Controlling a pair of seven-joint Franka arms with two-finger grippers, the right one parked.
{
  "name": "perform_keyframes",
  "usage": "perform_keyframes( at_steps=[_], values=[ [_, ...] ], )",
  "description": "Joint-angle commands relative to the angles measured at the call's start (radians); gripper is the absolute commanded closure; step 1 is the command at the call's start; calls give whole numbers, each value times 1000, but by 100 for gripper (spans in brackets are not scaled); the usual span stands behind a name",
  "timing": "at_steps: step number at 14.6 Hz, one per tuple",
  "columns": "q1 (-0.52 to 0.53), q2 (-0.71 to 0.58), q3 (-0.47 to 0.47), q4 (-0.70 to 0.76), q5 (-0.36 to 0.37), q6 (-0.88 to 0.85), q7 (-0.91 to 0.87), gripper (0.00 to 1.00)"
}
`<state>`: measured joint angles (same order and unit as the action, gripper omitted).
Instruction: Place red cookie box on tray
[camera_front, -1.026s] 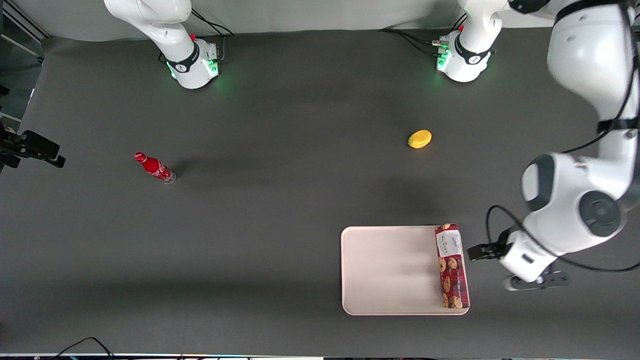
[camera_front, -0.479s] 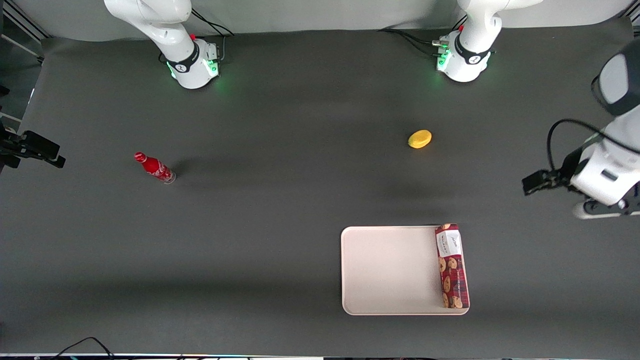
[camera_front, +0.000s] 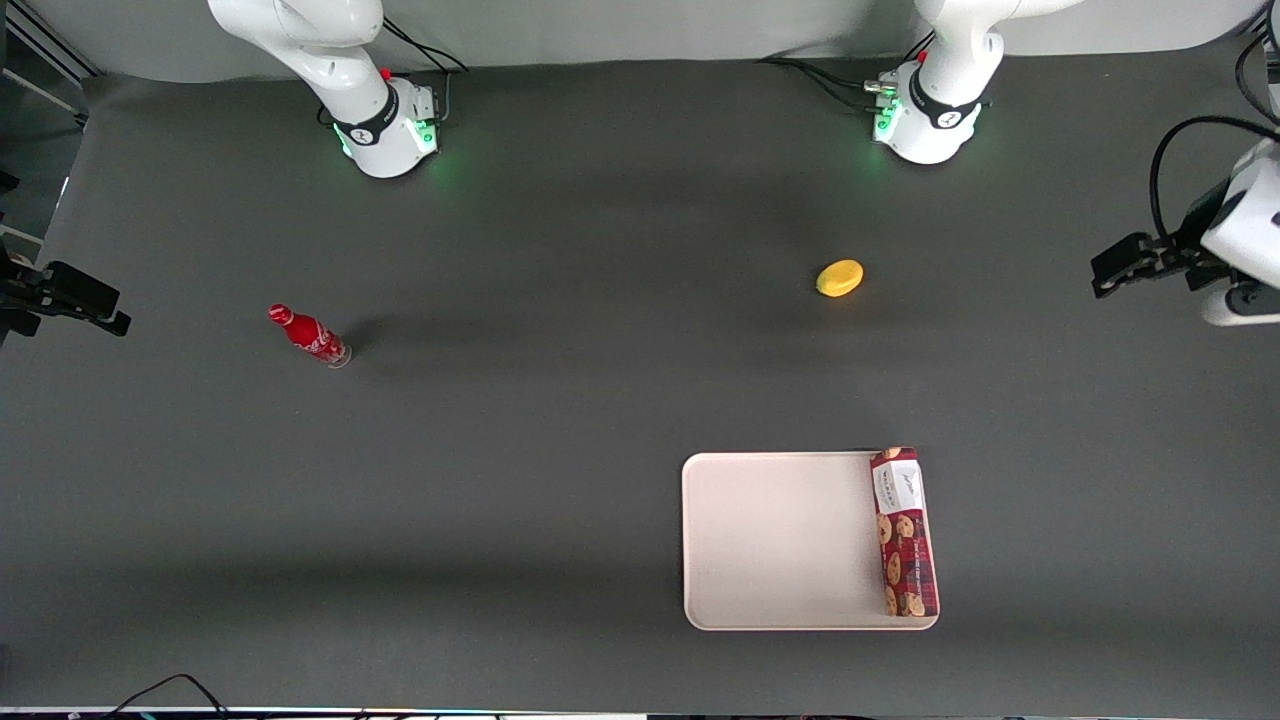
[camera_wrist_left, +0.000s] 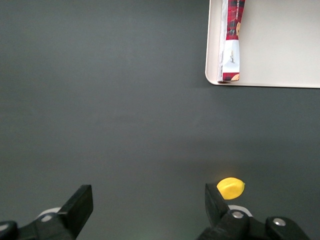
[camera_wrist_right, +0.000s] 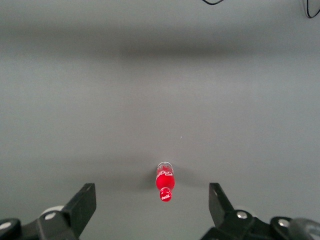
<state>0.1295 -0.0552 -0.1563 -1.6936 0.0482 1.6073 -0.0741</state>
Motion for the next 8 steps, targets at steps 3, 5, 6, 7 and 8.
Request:
perform_keyframes(
  at_steps=[3, 5, 6, 7, 8],
  values=[
    [15, -92, -2, -52, -18, -15, 97, 0],
    [15, -98, -2, -51, -36, -17, 97, 0],
    [15, -100, 3, -50, -53, -17, 99, 0],
    [15, -100, 7, -49, -54, -17, 97, 0],
    [15, -101, 7, -50, -54, -17, 99, 0]
  ],
)
